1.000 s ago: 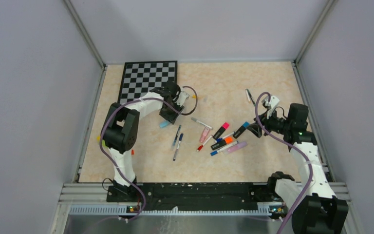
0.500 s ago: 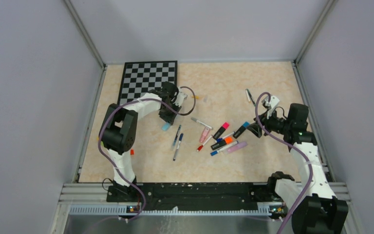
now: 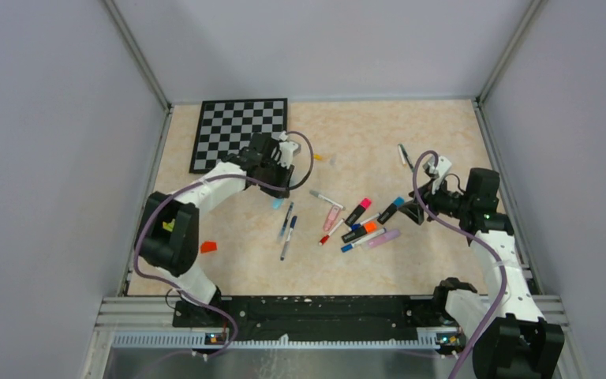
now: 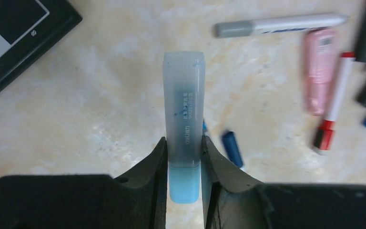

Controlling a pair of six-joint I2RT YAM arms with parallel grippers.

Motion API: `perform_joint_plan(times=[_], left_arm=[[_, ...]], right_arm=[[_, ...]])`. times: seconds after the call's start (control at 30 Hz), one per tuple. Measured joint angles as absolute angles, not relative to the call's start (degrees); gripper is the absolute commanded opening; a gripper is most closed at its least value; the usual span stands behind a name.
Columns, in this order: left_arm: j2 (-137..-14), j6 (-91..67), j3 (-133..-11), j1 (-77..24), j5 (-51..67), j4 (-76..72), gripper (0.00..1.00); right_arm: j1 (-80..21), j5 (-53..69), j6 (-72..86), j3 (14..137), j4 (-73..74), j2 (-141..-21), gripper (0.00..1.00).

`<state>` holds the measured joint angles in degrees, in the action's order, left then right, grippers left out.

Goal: Open the pen caps
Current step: Pick up the pen from the center of the board.

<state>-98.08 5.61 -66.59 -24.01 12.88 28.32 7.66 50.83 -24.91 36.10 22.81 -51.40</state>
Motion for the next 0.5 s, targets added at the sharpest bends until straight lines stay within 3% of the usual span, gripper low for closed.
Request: perform_joint_plan(times=[0.23, 0.5], left_arm=[[-86.4, -1.5, -59.8, -24.0, 29.7, 17.9, 0.02], [-84.3, -22.3, -46.0, -26.9, 46.8, -6.2, 0.02]], right_arm=[[7.7, 56.5, -27.9, 36.1, 25.0, -51.4, 0.59], [7.6, 67.9, -32.4, 36.0, 27.6, -50.5, 0.60]])
